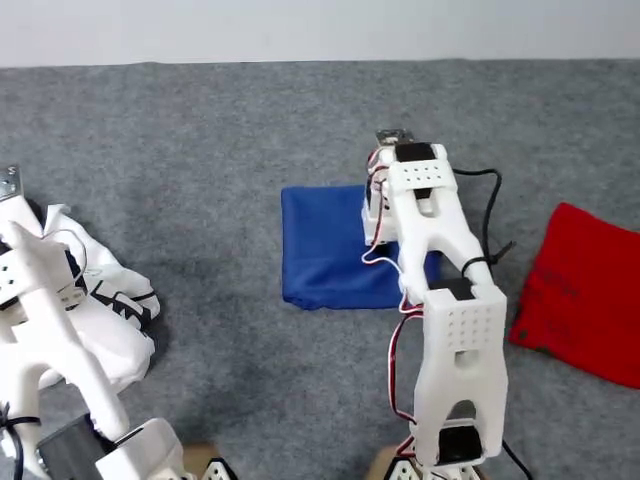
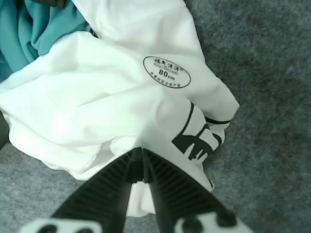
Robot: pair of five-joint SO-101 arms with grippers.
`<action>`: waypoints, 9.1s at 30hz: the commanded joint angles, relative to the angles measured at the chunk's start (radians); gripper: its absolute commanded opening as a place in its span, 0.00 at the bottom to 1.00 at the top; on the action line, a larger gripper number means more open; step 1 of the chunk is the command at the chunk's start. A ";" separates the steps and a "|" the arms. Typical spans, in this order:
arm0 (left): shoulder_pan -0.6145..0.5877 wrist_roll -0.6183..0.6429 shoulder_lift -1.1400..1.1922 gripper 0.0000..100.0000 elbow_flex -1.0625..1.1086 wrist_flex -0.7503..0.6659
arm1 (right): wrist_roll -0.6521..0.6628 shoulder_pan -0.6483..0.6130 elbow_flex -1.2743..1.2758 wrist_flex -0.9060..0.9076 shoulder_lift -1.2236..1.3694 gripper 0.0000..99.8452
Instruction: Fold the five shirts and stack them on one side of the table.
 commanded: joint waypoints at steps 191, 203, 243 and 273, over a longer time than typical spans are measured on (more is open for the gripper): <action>0.003 -0.011 -0.029 0.01 -0.005 0.026 | 0.687 0.823 -0.086 0.277 -0.647 0.01; 0.003 -0.011 -0.029 0.01 -0.002 0.005 | 0.730 0.926 -0.086 0.199 -0.440 0.01; 0.003 -0.009 -0.028 0.01 -0.002 0.005 | 0.715 0.782 -0.086 0.139 -0.245 0.03; 0.003 -0.009 -0.028 0.01 -0.001 0.005 | 0.687 0.734 -0.092 -0.369 -0.028 0.01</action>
